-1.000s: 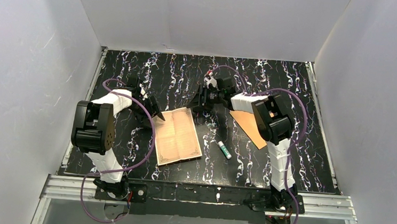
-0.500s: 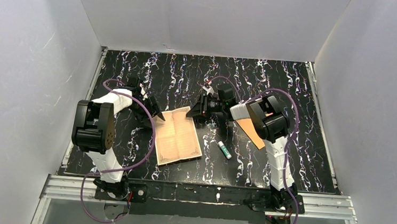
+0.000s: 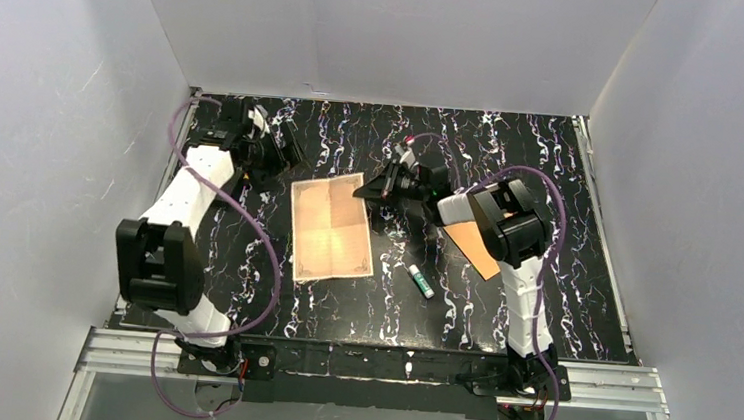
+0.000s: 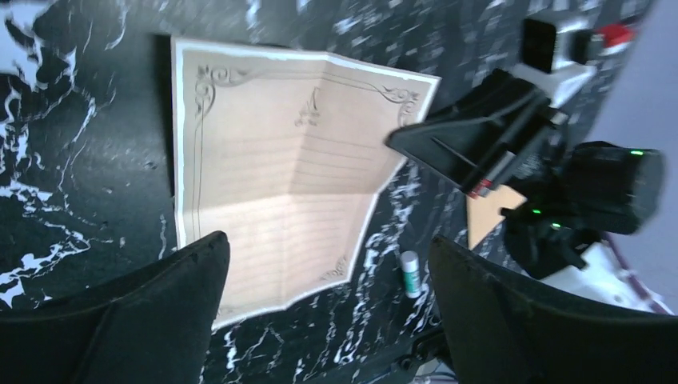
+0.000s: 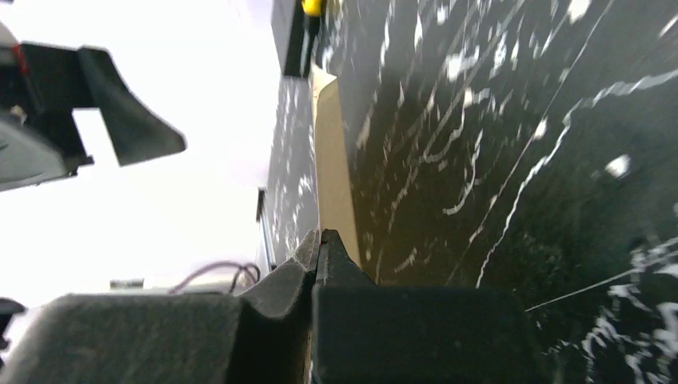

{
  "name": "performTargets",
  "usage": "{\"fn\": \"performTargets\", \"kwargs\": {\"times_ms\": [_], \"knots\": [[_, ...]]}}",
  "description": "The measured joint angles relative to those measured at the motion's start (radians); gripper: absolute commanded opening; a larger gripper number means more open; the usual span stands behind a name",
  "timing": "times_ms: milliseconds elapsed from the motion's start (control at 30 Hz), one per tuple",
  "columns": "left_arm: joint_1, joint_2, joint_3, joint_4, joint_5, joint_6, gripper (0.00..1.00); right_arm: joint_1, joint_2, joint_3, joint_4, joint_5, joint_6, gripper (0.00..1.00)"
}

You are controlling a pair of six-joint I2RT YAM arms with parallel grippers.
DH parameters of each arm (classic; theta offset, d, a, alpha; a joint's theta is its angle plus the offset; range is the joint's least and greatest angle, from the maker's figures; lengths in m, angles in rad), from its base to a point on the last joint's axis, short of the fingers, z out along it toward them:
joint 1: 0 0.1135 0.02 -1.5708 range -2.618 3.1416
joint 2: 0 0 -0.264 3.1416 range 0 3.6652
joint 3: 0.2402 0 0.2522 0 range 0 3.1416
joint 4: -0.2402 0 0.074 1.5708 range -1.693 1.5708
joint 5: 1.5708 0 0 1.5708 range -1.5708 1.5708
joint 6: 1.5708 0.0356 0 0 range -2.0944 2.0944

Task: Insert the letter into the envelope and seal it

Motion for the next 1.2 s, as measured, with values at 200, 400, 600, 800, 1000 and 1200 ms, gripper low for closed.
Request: {"fn": "performTargets", "kwargs": {"times_ms": [200, 400, 600, 800, 1000, 1200], "knots": [[0.002, -0.131, 0.072, -0.013, 0.011, -0.041, 0.98, -0.063, -0.103, -0.003, 0.048, 0.162, 0.105, 0.01], [0.003, -0.166, 0.051, 0.018, 0.021, -0.157, 0.98, -0.102, -0.240, 0.011, 0.087, 0.370, 0.219, 0.01], [0.005, -0.278, -0.255, 0.336, 0.125, -0.419, 0.98, -0.098, -0.280, 0.087, 0.107, 0.515, 0.377, 0.01], [-0.003, -0.201, -0.267, 0.551, 0.209, -0.708, 0.98, -0.090, -0.304, 0.088, 0.082, 0.593, 0.478, 0.01], [-0.054, -0.124, -0.232, 0.609, 0.217, -1.016, 0.98, -0.069, -0.309, 0.089, 0.047, 0.647, 0.525, 0.01], [-0.101, -0.117, -0.231, 0.497, 0.199, -1.185, 0.98, -0.046, -0.309, 0.089, 0.047, 0.668, 0.571, 0.01]]}}
